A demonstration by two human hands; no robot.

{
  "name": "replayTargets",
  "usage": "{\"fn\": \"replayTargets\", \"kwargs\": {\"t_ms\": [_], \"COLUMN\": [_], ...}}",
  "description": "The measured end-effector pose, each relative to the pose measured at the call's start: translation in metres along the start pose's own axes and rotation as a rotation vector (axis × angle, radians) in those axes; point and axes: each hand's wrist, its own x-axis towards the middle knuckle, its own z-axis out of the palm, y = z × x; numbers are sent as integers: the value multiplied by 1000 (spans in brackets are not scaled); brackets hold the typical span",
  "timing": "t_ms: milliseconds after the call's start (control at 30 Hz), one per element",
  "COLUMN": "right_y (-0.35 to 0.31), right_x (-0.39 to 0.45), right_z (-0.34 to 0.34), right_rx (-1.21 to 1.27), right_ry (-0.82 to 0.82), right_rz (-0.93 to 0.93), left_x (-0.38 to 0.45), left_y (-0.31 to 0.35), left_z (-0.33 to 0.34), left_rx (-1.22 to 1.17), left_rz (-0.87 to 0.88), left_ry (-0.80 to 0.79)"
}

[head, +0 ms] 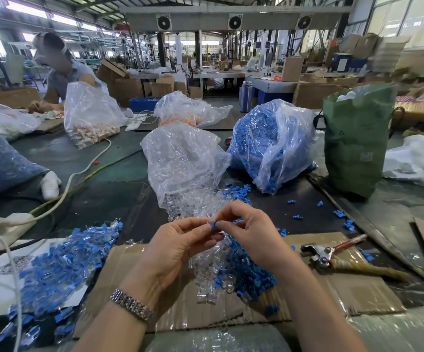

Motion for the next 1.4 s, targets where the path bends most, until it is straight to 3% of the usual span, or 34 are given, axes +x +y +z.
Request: {"fn": "replayTargets", "kwargs": {"t_ms": [400, 567, 667, 733, 867, 1167, 1300, 1400], "right_y": [-4, -13, -11, -9, 1, 6, -8, -24], "right_x": [1, -5, -21, -34, -52, -50, -42, -31], "right_z": [-7, -59, -103, -124, -137, -129, -125, -116], "right_rx": [-101, -550, -954, -1077, -1106, -1175, -896, -477], "right_ry": [-39, 1, -158, -240, -361, -271, -33, 37], "right_rz": [60, 243, 518, 688, 814, 602, 512, 506], "left_x": [3, 3, 4, 6, 6, 5, 7, 6], "left_y": [-3, -4, -8, -9, -9, -4, -3, -3], "left_z": [-6, -11, -14, -15, -17, -12, -13, -14], "left_rx": [-26, -145, -156, -159, -170, -228, -225, -181], "left_rz": [-44, -51, -41, -38, -42, -26, -16, -2], "left_ry": [-25, -32, -51, -57, -65, -44, -83, -109]}}
